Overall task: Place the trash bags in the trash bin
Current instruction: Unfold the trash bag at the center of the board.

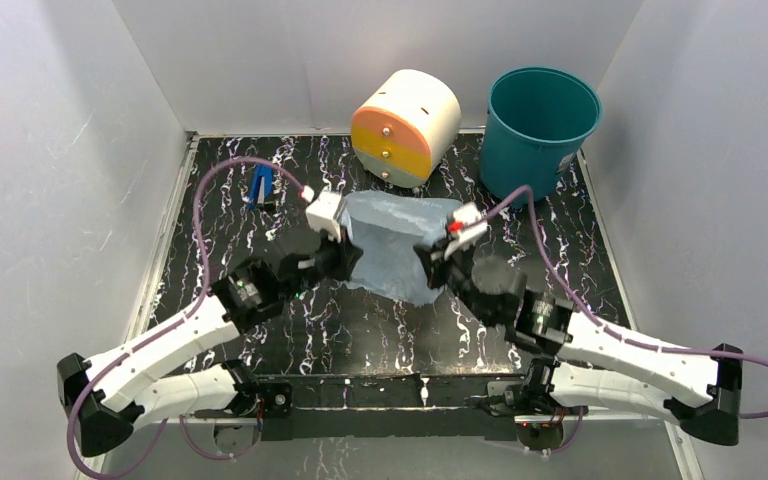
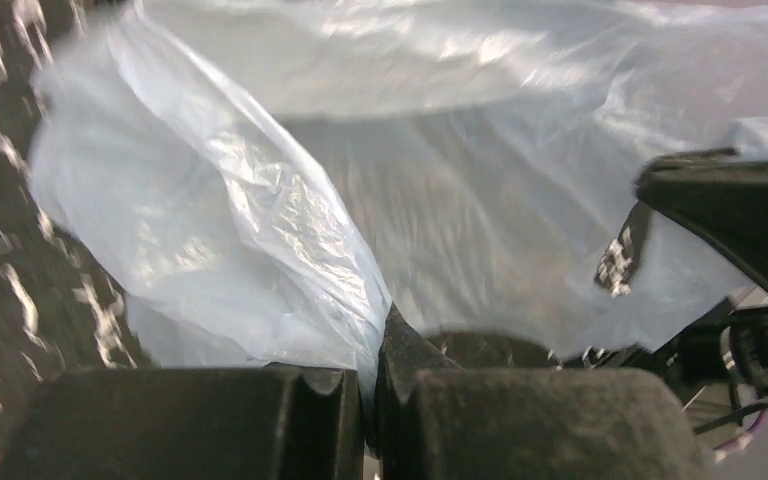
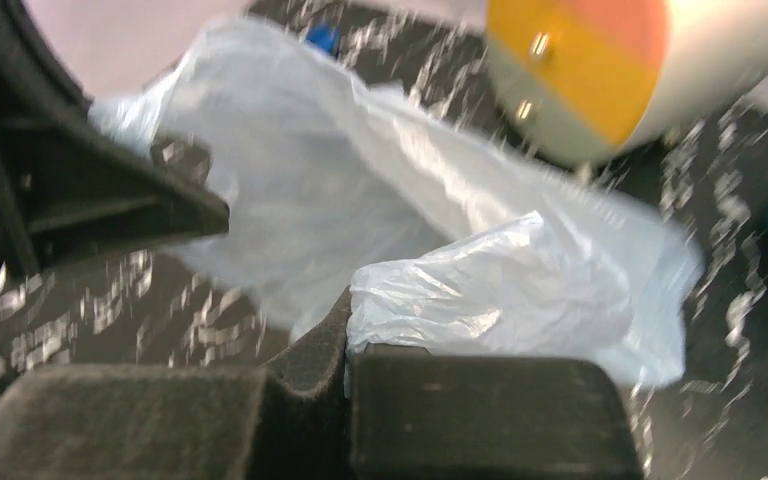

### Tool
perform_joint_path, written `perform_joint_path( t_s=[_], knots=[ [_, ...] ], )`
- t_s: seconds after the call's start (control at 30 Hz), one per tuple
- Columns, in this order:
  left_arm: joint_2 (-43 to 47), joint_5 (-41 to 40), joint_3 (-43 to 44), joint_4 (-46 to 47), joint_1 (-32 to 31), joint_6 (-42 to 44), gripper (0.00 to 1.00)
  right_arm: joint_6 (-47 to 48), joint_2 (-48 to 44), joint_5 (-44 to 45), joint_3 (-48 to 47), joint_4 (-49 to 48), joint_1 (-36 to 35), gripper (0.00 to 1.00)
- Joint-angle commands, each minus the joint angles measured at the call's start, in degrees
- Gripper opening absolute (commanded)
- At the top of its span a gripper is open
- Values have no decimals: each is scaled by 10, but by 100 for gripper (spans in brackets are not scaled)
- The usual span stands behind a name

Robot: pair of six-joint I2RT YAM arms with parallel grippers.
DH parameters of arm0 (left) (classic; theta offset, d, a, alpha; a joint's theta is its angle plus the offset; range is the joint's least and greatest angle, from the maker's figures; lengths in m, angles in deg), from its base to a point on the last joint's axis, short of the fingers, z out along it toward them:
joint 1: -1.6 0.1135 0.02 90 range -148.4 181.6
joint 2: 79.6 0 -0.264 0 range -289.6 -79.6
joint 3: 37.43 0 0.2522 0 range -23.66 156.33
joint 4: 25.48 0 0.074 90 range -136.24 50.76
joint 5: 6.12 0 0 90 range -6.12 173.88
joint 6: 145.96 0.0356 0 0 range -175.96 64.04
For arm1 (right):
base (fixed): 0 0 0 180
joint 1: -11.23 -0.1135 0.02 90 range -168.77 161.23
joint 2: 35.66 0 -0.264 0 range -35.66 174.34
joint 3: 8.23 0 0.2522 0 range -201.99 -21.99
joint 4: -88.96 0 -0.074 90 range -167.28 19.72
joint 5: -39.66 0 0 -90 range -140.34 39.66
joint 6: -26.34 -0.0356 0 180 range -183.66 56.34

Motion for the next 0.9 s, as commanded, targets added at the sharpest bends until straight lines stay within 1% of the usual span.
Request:
perform_joint_path(
  t_s=[0.0, 0.07, 0.13, 0.17, 0.2, 0.23, 0.27, 0.3, 0.33, 0.37, 0.4, 0.43, 0.47, 0.53, 0.57, 0.6, 0.63, 0.67, 0.7, 0.73, 0.8, 0.87],
  knots=[
    [-45, -21, 188, -77, 8, 115, 0, 87, 90, 13, -223, 114, 53, 0],
    [-72, -25, 284, -103, 8, 153, 0, 110, 142, -25, -349, 161, 81, 0],
    [-89, -29, 391, -114, 9, 181, 0, 126, 180, -67, -474, 197, 86, 0],
    [-86, -16, 413, -109, 8, 191, 0, 127, 188, -113, -522, 213, 86, 0],
    [-71, 7, 440, -93, 8, 200, 0, 128, 182, -159, -540, 196, 85, 0],
    [-50, 40, 434, -67, 8, 209, 0, 136, 161, -200, -524, 165, 86, 0],
    [-17, 68, 409, -32, 8, 213, 0, 152, 132, -234, -486, 124, 85, 0],
    [21, 95, 362, 4, 7, 216, 0, 168, 99, -255, -422, 85, 86, 0],
    [58, 118, 307, 35, 8, 213, 0, 183, 66, -247, -349, 57, 86, 0],
    [91, 134, 253, 46, 7, 199, 0, 180, 40, -223, -273, 29, 86, 0],
    [114, 133, 197, 40, 8, 176, 0, 162, 21, -189, -176, 27, 86, 0],
    [130, 134, 145, 24, 8, 148, 0, 113, 11, -159, -112, 42, 86, 0],
    [136, 135, 84, 8, 8, 114, 0, 43, 12, -121, -58, 66, 86, 0],
    [121, 178, -31, 5, 7, 16, 0, -127, 25, -68, 13, 140, 85, 0],
    [109, 206, -86, 30, 6, -38, 0, -206, 30, -55, 35, 174, 86, 0],
    [98, 222, -140, 88, 0, -87, 0, -278, 30, -49, 50, 206, 86, 0],
    [91, 215, -195, 142, -7, -125, 0, -314, 26, -47, 59, 216, 86, 0],
    [87, 196, -228, 174, -13, -143, 0, -322, 17, -45, 64, 212, 85, 0],
    [84, 182, -242, 188, -16, -142, 0, -314, 10, -37, 62, 199, 86, 0],
    [84, 159, -230, 183, -18, -127, 0, -301, 4, -25, 52, 187, 87, 0],
    [73, 91, -168, 118, -18, -76, 0, -235, 5, -10, 12, 149, 90, 0],
    [42, 42, -70, 46, -17, 1, 0, -145, 28, 5, -56, 116, 99, 0]
  ],
)
